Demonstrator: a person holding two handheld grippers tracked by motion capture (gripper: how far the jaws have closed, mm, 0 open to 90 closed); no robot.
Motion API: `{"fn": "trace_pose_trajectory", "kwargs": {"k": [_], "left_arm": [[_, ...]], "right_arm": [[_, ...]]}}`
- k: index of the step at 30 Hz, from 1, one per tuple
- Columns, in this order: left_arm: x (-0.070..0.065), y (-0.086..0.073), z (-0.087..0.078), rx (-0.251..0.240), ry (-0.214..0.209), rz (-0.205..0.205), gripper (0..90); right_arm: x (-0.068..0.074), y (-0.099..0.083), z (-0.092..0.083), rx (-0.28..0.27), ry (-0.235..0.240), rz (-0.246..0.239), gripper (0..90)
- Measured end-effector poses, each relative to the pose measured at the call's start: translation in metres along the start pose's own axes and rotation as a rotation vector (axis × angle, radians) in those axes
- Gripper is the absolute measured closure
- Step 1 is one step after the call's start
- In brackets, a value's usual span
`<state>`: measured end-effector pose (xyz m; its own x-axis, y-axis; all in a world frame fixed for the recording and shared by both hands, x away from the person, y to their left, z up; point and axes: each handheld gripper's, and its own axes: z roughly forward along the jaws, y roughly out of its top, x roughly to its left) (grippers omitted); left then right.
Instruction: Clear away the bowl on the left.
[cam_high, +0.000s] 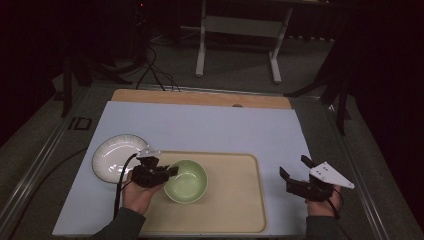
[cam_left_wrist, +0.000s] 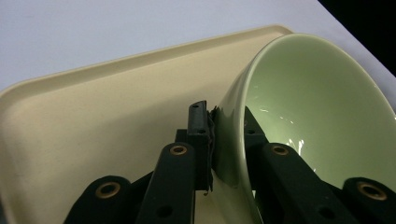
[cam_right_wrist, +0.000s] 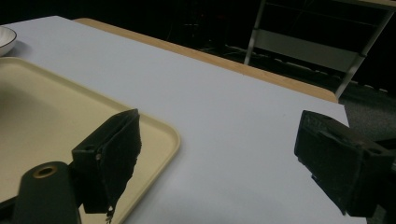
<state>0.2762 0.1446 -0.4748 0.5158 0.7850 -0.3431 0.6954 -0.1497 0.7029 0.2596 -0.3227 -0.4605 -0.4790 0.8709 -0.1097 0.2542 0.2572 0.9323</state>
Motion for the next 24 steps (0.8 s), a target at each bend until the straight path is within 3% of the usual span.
{"fn": "trace_pose_trajectory", "kwargs": {"k": [24], "left_arm": [[-0.002, 0.002, 0.024, -0.005, 0.046, -0.011, 81.7]], "right_arm": [[0.000, 0.000, 0.000, 0.001, -0.001, -0.001, 14.2]]}}
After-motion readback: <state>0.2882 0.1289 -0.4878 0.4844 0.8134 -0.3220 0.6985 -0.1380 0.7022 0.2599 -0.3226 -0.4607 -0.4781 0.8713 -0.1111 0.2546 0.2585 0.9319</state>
